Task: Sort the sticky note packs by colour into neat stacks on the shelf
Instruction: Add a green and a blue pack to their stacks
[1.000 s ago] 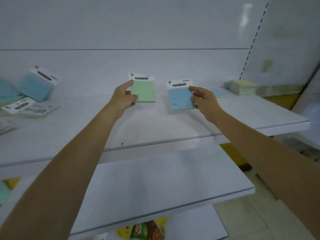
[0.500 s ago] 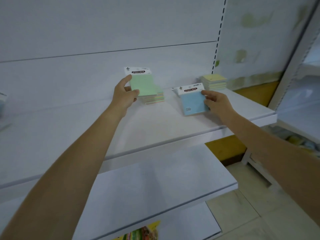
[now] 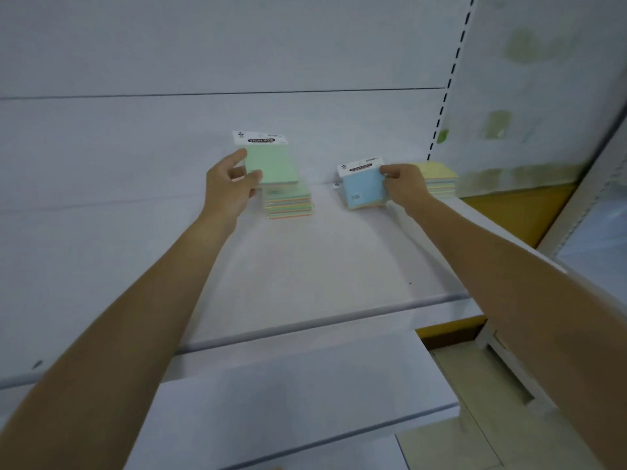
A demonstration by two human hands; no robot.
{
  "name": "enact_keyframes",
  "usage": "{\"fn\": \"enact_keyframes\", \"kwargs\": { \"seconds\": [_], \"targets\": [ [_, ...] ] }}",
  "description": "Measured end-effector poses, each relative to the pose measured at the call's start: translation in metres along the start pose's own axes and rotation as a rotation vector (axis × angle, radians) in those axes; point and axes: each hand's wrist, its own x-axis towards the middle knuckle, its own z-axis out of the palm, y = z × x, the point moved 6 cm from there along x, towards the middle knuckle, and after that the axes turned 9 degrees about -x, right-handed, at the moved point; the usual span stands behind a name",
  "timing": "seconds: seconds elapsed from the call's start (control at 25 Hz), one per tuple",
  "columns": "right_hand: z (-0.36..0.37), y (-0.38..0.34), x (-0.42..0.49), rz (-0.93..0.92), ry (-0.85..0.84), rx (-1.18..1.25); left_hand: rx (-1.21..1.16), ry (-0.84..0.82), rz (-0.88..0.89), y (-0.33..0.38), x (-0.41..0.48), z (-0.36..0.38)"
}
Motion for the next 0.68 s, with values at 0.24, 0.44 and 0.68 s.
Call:
{"fn": "enact_keyframes", "kwargs": {
  "seconds": [0.24, 0.44, 0.68],
  "targets": [
    [0.022, 0.004, 0.011, -0.114, -0.007, -0.254, 0.030, 0.082, -0.022, -0.013, 0.012, -0.004],
    [0.027, 0.009, 0.011, -0.153, 0.012, -0.281, 0.089, 0.060, -0.014, -0.017, 0.012, 0.009],
    [0.019, -0.016, -0.022, -0.527, 0.053, -0.262, 0.541, 0.023, 0.005, -0.027, 0.017, 0.015]
  ]
}}
